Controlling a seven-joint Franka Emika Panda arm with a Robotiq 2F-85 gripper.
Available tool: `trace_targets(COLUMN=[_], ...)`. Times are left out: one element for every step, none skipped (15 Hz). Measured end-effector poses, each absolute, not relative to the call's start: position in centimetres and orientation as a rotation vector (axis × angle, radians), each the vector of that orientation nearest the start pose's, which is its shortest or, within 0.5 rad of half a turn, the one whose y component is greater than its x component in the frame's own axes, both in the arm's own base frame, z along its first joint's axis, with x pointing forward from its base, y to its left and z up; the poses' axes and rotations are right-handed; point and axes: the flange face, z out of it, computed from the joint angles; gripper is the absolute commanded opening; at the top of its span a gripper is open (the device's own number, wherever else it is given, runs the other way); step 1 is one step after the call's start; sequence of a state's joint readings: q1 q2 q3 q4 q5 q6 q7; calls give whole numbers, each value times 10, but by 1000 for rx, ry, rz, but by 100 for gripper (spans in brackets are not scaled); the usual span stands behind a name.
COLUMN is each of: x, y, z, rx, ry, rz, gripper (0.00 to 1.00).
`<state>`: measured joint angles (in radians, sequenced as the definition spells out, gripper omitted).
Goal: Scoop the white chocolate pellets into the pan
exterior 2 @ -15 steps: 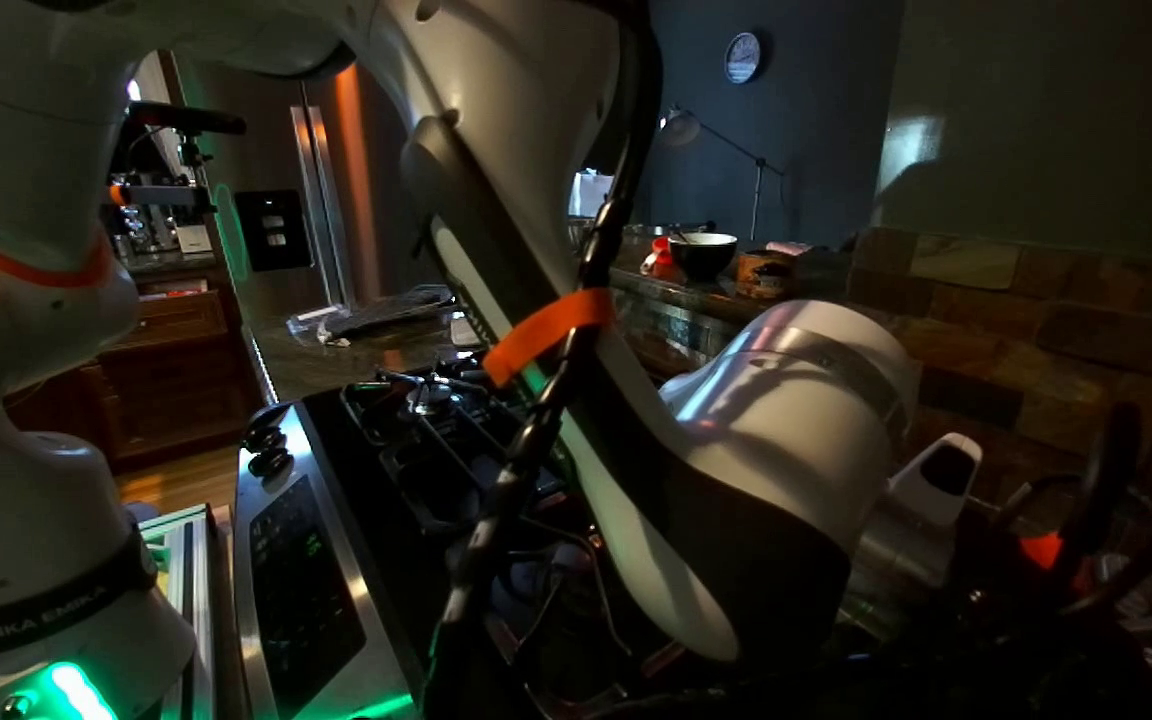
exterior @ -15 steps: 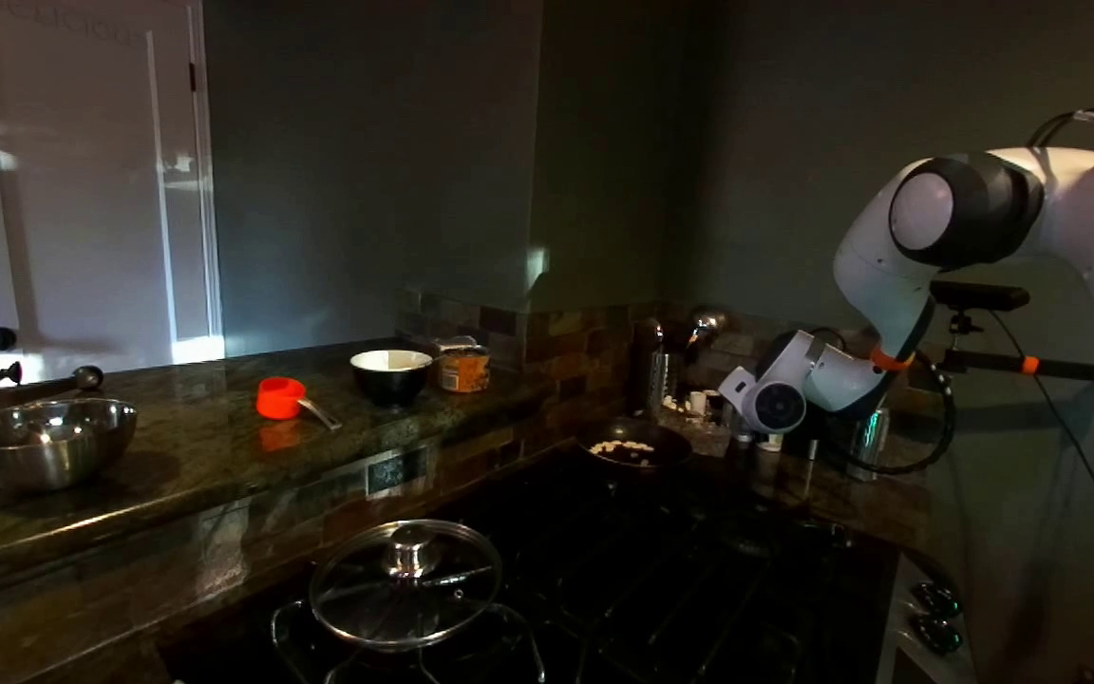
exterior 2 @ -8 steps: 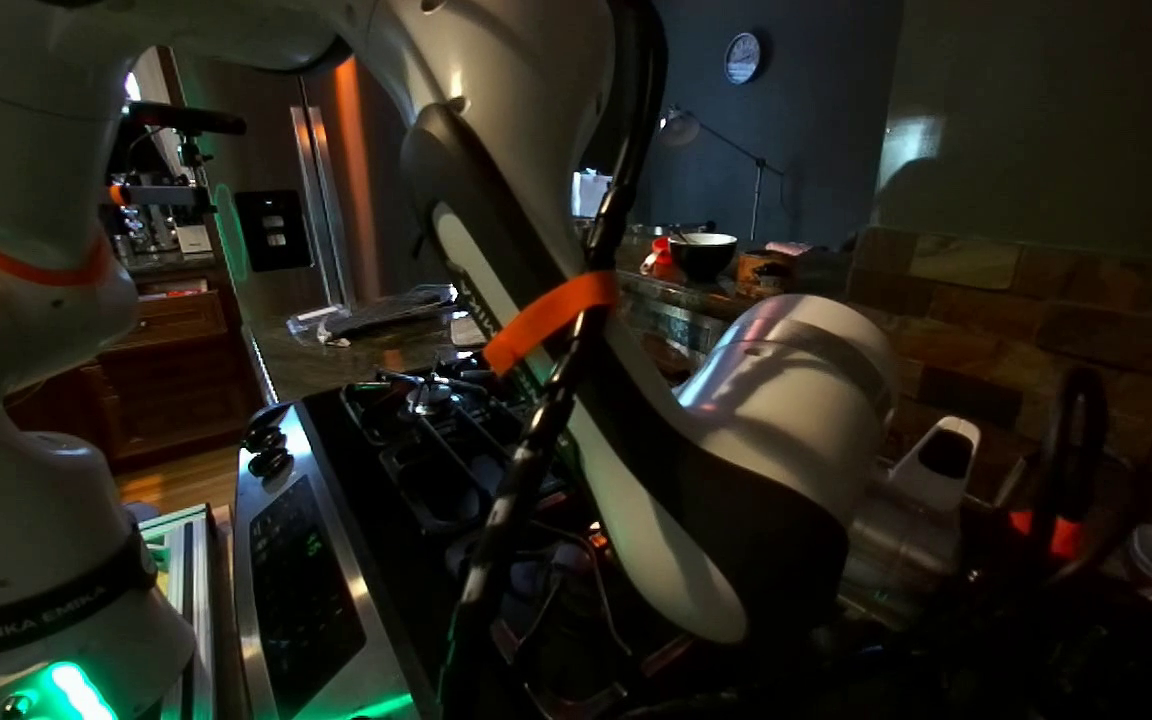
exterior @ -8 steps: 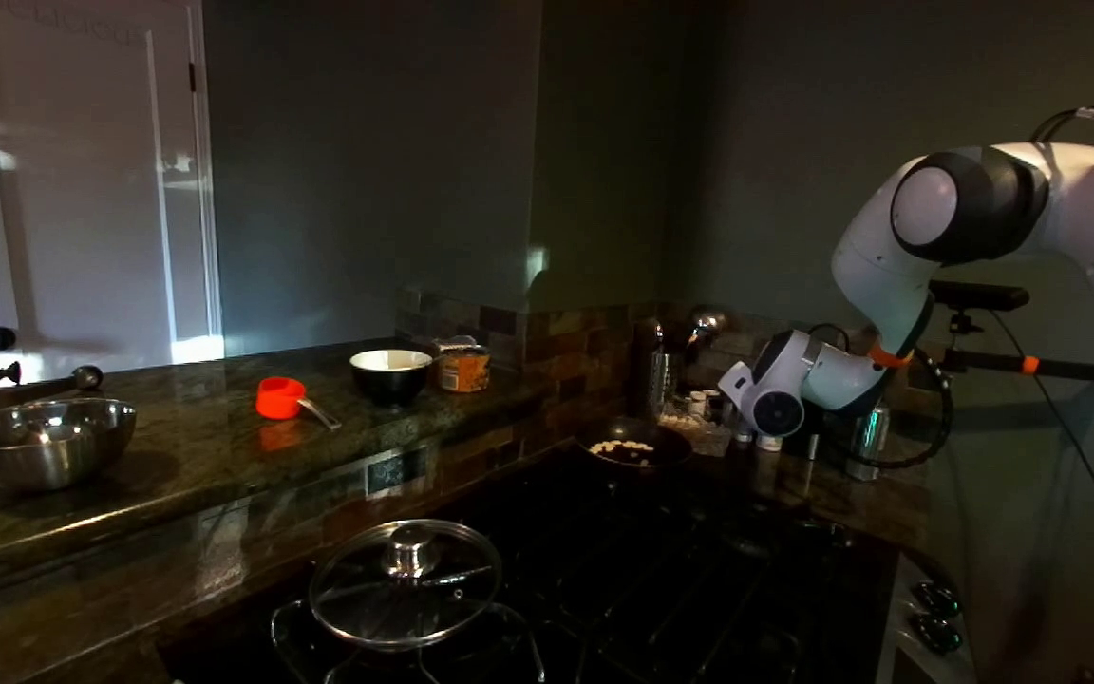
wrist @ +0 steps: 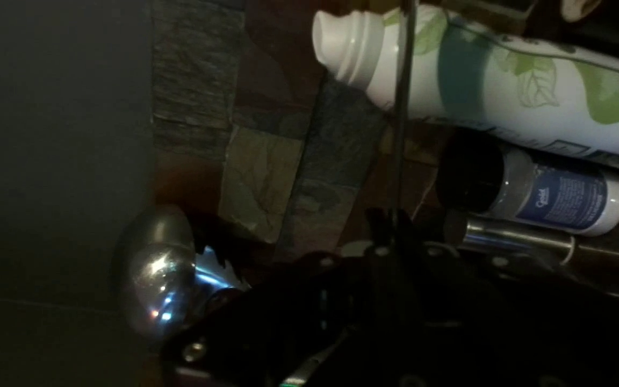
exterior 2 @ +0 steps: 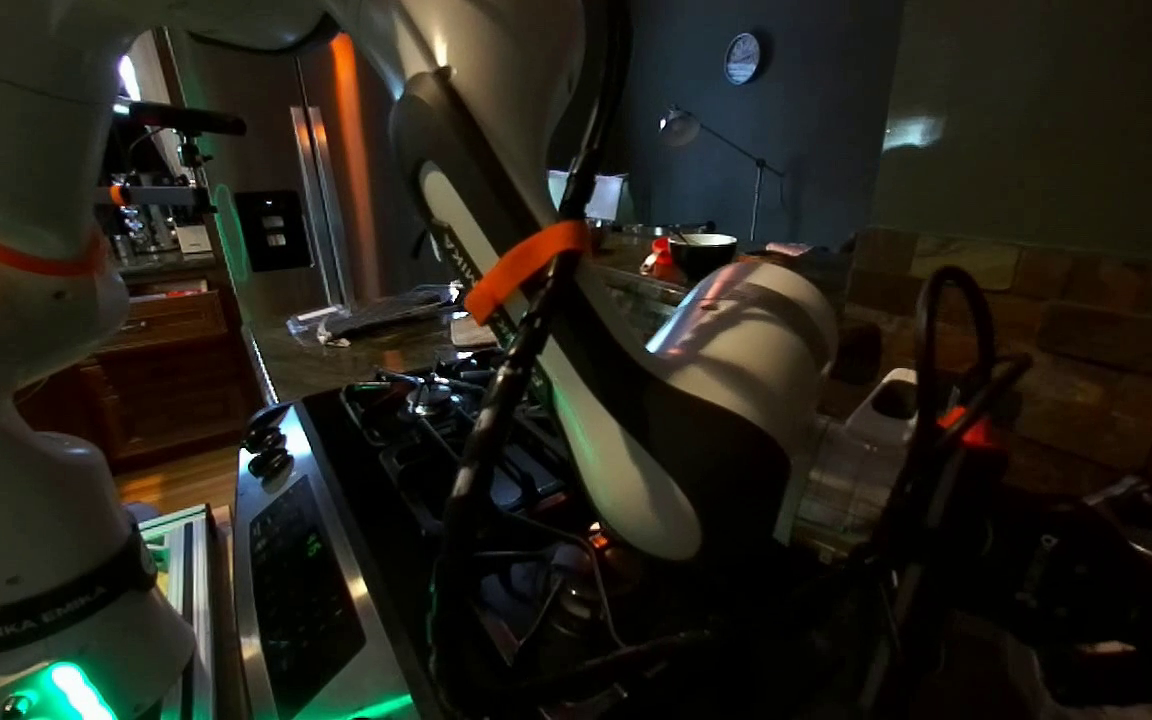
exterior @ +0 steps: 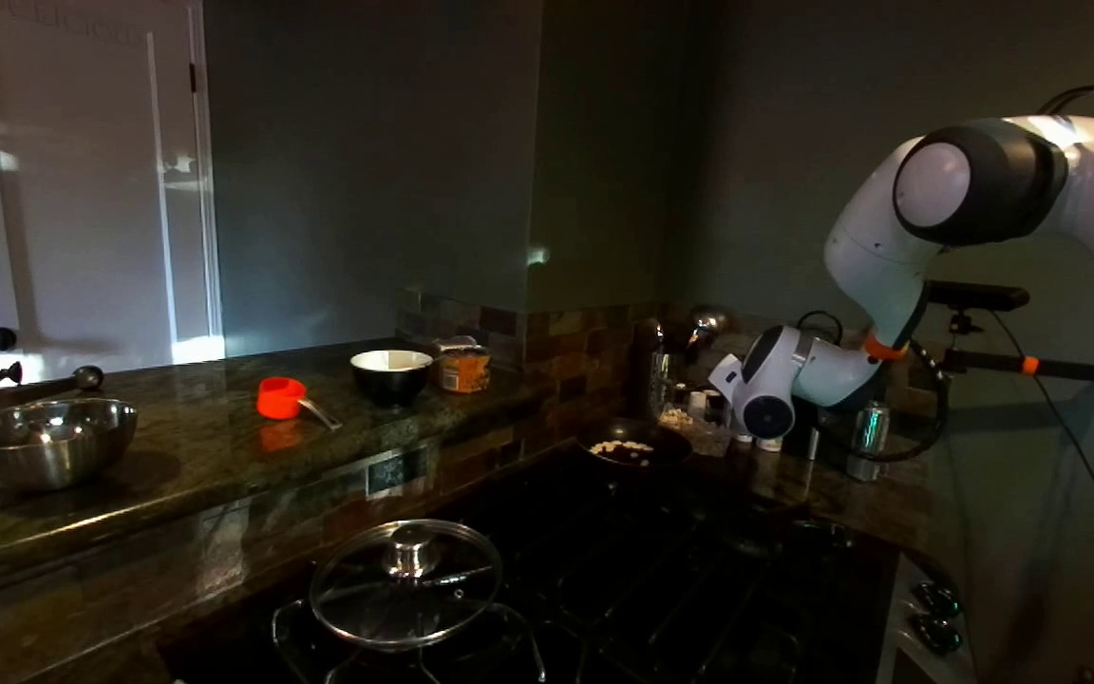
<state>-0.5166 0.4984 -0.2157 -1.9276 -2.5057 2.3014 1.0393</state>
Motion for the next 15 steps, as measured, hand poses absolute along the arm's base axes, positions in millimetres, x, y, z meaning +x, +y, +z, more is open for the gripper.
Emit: trace_targets(x=[470,466,460,453,446,439,434,430,428,427,427,428,430,434,440], y=[-431,-430,-429,-428,-427,-424,-421,-416,-411,-406,-401,-394,-388,-379,-369], z=[254,256,257,258,258,259,261,263,266,270,275,281,287,293,300], rx=[1536,1522,1513,1513,1514,1519,1526,1530,1532,1532,1530,1527,1522,1516,1506], ry=[484,475,465,458,452,449,448,448,447,447,447,448,451,457,472], rz=[129,121,113,104,96,92,91,92,97,104,114,126,139,155,170], gripper=[1,1,1,1,1,1,1,1,1,1,1,1,1,1,1])
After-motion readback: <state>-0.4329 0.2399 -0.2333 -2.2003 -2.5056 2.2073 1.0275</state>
